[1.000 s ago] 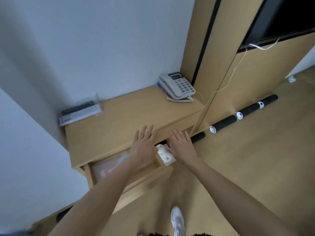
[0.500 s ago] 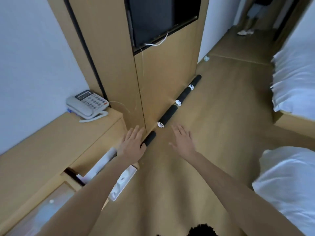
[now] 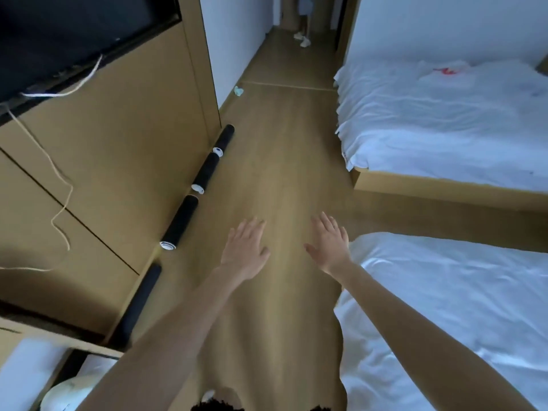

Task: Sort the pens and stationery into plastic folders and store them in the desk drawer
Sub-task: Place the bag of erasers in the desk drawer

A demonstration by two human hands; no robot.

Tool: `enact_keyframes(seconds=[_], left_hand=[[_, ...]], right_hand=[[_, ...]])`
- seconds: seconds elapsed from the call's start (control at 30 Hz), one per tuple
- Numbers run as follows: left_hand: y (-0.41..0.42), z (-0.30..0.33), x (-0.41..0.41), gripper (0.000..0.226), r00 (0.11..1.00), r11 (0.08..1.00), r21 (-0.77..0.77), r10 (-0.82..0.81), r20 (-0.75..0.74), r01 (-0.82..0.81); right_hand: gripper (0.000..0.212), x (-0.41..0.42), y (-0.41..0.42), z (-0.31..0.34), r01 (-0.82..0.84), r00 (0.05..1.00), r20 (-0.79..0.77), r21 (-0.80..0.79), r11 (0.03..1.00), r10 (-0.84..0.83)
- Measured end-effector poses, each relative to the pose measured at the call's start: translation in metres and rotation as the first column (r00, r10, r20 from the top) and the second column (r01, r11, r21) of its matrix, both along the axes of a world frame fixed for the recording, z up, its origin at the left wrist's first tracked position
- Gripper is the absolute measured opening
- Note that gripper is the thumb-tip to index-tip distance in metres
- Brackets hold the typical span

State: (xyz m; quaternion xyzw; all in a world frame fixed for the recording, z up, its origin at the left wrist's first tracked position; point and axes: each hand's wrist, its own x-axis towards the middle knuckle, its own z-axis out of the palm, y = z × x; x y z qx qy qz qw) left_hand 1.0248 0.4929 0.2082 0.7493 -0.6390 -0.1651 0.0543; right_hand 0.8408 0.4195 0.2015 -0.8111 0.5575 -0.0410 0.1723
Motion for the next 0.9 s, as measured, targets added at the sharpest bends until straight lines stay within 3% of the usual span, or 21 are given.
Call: enact_keyframes(seconds=[0.27,0.47,0.8,0.9], left_hand=[[-0.197,-0.005,0.014,0.063,0.982,0.985,-0.003,-0.174,0.071,0.174],[-0.371,0.009,-0.007,0.062,0.939,0.940,-0.025,-0.339,0.062,0.341],[-0.567,-0.009,-0.152,0.061,0.749,0.749,-0.053,-0.662,-0.026,0.660],[-0.626,-0.022,-0.200,0.059,0.705,0.704,-0.037,-0.709,0.013,0.709]], right_hand=[[0.070,-0.004,-0.146,-0.016,0.151,0.988,0.021,0.019,0.988,-0.152],[0.070,-0.029,-0.272,0.001,0.378,0.926,0.020,0.011,0.926,-0.378],[0.070,-0.151,-0.407,-0.004,0.674,0.739,-0.010,0.003,0.739,-0.674],[0.070,-0.195,-0.462,-0.014,0.713,0.701,0.008,0.005,0.701,-0.713]])
